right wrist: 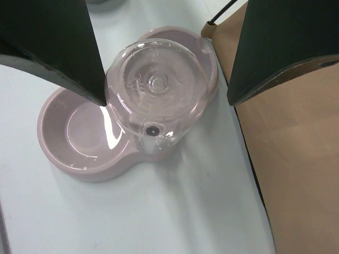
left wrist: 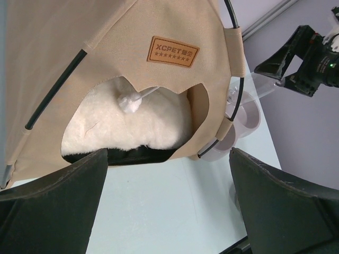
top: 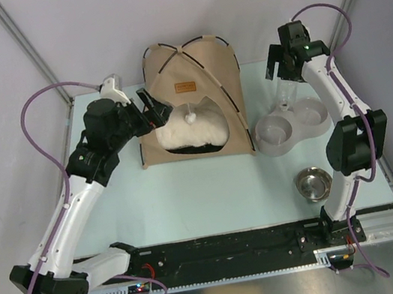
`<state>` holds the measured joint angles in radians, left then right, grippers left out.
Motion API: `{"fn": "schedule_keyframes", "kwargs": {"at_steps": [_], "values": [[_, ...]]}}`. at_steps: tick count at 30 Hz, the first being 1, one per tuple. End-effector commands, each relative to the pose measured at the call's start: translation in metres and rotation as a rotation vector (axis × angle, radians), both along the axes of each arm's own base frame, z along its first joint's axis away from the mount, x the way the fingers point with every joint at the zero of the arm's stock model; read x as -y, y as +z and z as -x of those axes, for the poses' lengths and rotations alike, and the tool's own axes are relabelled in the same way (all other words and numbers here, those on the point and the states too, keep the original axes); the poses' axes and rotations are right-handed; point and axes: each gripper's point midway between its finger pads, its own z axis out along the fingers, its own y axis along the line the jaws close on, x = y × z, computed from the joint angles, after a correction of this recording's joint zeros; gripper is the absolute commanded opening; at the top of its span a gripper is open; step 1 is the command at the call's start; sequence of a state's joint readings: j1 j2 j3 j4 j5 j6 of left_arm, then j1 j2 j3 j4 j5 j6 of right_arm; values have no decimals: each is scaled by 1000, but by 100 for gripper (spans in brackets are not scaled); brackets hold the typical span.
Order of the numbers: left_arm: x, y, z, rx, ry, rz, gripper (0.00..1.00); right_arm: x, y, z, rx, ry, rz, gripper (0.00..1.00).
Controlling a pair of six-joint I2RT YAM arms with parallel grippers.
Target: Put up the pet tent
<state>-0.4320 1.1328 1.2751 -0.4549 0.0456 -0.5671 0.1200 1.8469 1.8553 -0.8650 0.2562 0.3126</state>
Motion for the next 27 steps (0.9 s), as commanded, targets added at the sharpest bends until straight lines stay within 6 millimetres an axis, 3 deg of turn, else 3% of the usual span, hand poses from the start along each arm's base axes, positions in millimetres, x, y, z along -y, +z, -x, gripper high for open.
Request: {"fn": "schedule_keyframes", "kwargs": {"at_steps": [1,7,11,15,22,27], "values": [[-11,22,2,73,22,-11,100,5,54,4,122,-20,2,99],[-12,20,6,70,16,-21,100,32,101,57,189,-111,28,100],[-13,17,6,68,18,-27,100,43,90,102,146,-178,9,96],[-15,15,7,69,22,-35,100,33,55,146,68,-218,-45,88],[-19,13,10,71,28,-55,100,-2,-47,231,-179,-298,-160,79],[-24,10,11,78,38,-89,100,-24,-106,259,-282,-320,-257,69]]}}
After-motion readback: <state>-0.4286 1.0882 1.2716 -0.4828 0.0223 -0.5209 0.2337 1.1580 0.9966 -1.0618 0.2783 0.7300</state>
